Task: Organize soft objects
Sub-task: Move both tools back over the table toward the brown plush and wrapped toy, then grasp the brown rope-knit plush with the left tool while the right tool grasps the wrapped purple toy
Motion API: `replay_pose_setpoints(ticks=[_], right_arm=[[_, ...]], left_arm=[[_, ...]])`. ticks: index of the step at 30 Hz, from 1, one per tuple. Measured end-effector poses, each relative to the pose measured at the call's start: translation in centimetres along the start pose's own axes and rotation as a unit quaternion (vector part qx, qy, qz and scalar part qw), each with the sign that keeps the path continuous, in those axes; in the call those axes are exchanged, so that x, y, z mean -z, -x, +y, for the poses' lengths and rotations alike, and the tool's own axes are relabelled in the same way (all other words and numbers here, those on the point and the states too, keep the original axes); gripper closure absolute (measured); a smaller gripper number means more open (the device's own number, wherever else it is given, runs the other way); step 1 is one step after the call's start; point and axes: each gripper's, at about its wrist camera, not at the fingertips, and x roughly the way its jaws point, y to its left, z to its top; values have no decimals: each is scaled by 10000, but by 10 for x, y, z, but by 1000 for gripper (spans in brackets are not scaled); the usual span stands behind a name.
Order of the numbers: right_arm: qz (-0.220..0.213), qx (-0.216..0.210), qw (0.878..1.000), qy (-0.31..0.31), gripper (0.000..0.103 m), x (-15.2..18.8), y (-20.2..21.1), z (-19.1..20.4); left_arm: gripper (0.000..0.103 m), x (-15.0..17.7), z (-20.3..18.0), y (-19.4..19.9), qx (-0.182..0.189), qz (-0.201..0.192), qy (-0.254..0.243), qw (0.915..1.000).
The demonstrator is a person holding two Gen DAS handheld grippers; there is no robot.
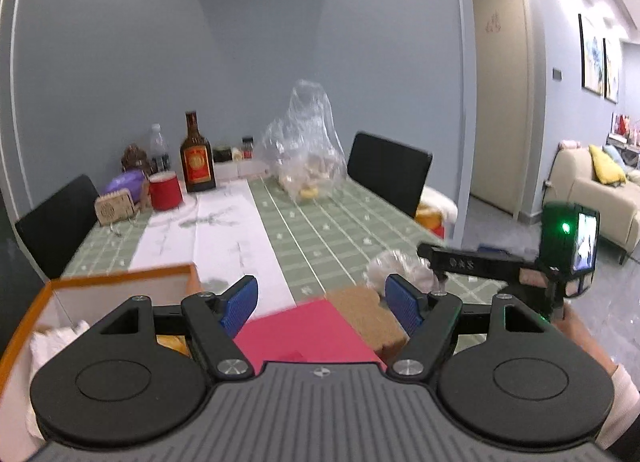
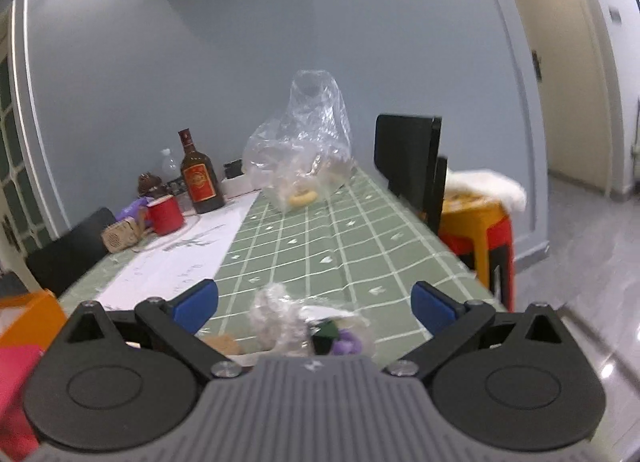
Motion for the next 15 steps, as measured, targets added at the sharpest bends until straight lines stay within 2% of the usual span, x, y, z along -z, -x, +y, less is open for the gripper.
replay_pose_setpoints(ticks=[3, 7, 11, 15], right_arm=[[-41, 34, 9997, 232, 2, 5, -4, 2], [-49, 64, 9989, 460, 2, 9, -10, 6], [-62, 236, 9964, 806, 2, 14, -16, 12], [-25, 214, 9971, 725, 2, 17, -19, 9]], left_arm=[[18, 5, -14, -11, -28, 321, -356, 9988], [18, 7, -25, -16, -213, 447, -398, 9980], [18, 2, -42, -21, -287, 751, -600, 9950], [18, -7, -61, -24, -641, 782, -911, 9907]])
